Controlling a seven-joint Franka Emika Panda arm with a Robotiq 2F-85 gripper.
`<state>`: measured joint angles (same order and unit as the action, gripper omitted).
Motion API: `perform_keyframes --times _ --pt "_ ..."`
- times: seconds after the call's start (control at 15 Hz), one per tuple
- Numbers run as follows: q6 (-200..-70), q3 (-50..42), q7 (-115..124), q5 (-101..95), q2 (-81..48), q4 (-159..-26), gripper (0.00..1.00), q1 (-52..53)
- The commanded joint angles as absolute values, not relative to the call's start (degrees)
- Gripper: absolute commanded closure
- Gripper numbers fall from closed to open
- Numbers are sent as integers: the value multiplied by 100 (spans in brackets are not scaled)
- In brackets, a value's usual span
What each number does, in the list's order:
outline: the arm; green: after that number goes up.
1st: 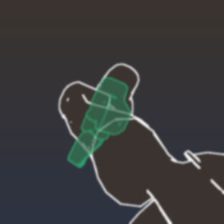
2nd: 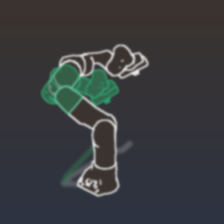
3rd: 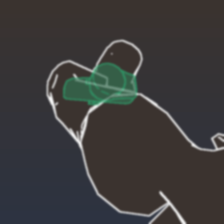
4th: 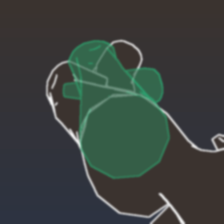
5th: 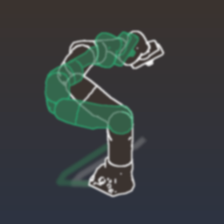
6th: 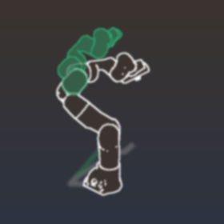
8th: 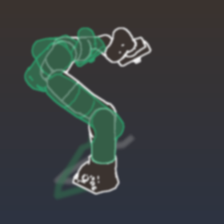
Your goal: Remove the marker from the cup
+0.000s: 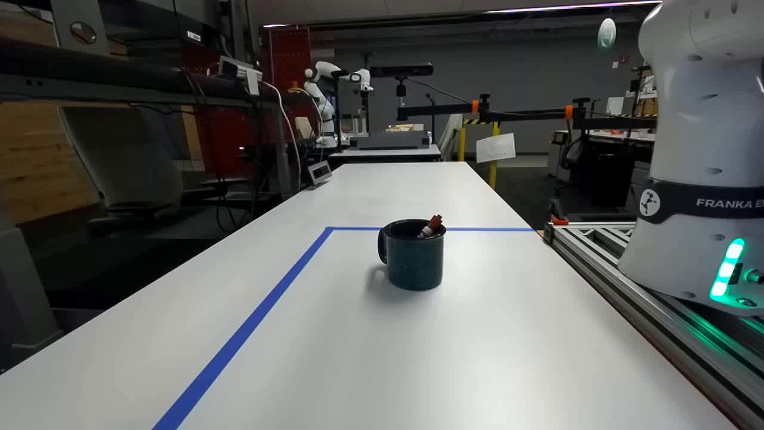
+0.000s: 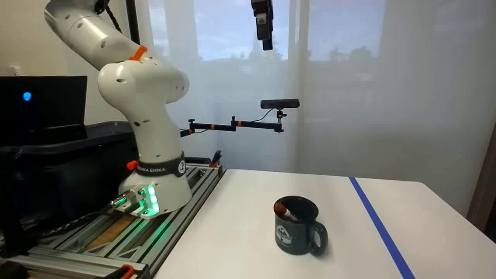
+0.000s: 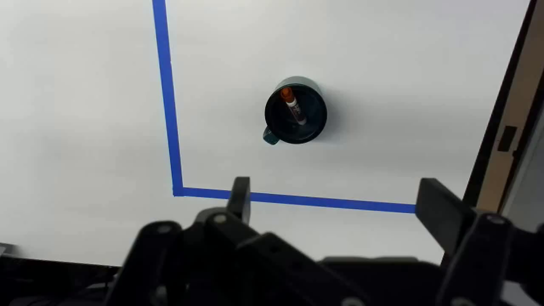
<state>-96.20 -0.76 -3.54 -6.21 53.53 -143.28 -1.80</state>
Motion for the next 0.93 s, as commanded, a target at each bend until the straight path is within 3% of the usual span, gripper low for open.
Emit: perform_keyframes --times 0.0,0.33,0.87 --pt "-9601 -106 -321 -648 5345 -14308 0 -128" --pt "-9601 -106 -321 -648 5345 -14308 0 -128" --pt "-10286 -1511 -1392 0 4502 -14533 0 -75"
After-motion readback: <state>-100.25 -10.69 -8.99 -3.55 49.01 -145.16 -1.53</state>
